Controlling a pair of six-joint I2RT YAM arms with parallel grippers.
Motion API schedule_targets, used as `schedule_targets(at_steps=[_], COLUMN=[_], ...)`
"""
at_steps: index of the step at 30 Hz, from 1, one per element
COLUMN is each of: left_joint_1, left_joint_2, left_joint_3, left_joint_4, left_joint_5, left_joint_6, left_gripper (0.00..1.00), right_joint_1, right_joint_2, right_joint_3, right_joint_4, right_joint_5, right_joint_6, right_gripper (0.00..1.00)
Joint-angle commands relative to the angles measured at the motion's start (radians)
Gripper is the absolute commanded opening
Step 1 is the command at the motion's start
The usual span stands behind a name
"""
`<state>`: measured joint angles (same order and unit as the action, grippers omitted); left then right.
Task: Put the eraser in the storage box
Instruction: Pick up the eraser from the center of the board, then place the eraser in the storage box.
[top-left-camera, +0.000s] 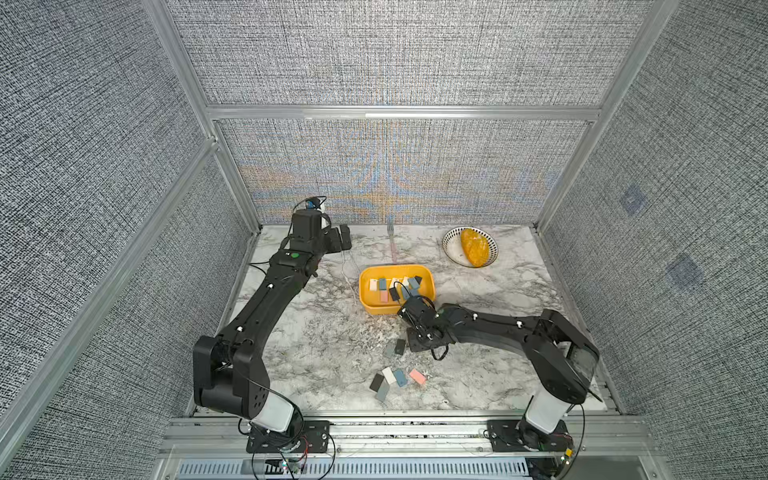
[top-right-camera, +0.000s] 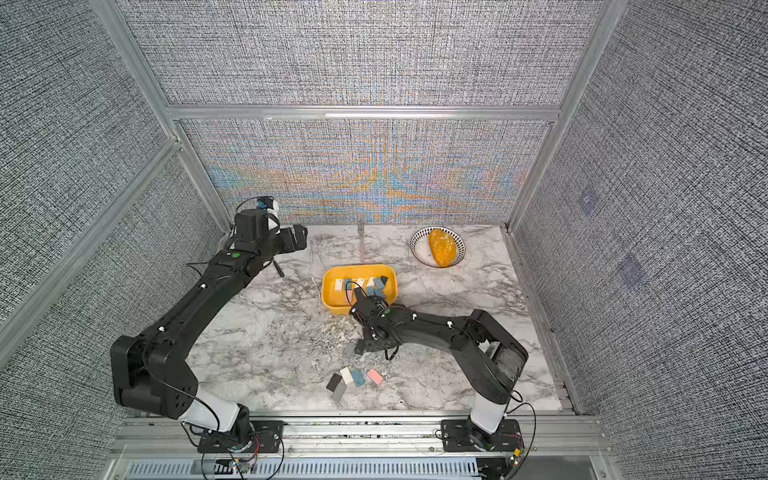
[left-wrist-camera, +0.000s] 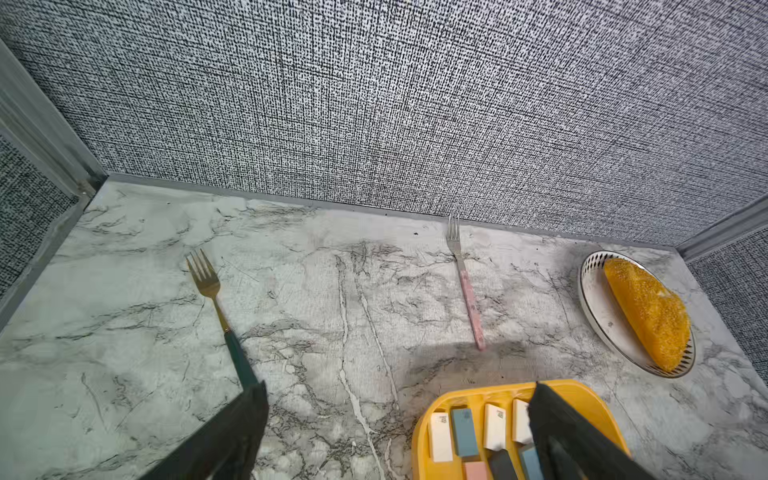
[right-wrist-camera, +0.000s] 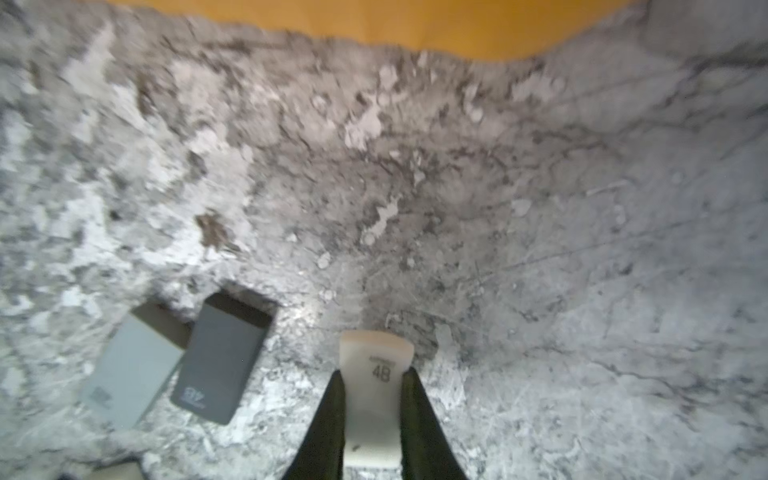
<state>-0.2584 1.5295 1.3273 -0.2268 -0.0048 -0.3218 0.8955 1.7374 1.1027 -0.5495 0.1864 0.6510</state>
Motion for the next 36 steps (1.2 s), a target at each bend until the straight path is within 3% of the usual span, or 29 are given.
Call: schedule_targets(at_steps=[1,9,19,36], left_joint_1=[0.002,0.002,0.001,0.004], left_joint_2=[-0.007,-0.011,-0.015,-0.006], left_joint_3=[-0.002,-0.002,0.007,0.036], left_joint_4=[0.016,0.014,0.0,-0.046], left_joint_5=[-0.006,-0.004,-0.012,-0.047], left_joint_6=[0.003,0.001,0.005,0.035], left_gripper=[1.0,1.0,1.0,1.0], right_joint_1=[-0.016,-0.089,-0.192,-0.249], right_joint_2=[-0.018,0.003,0.212,0.484], right_joint_3=[0.05,0.238,0.492,0.697], right_joint_4=[-0.043,-0.051,0.017,0.064], right_joint_5=[0.056,0.1,0.056,-0.004], right_joint_6=[-0.038,-0.146,-0.312,-0.374], right_gripper=[0.18,0.18,0.18,0.18])
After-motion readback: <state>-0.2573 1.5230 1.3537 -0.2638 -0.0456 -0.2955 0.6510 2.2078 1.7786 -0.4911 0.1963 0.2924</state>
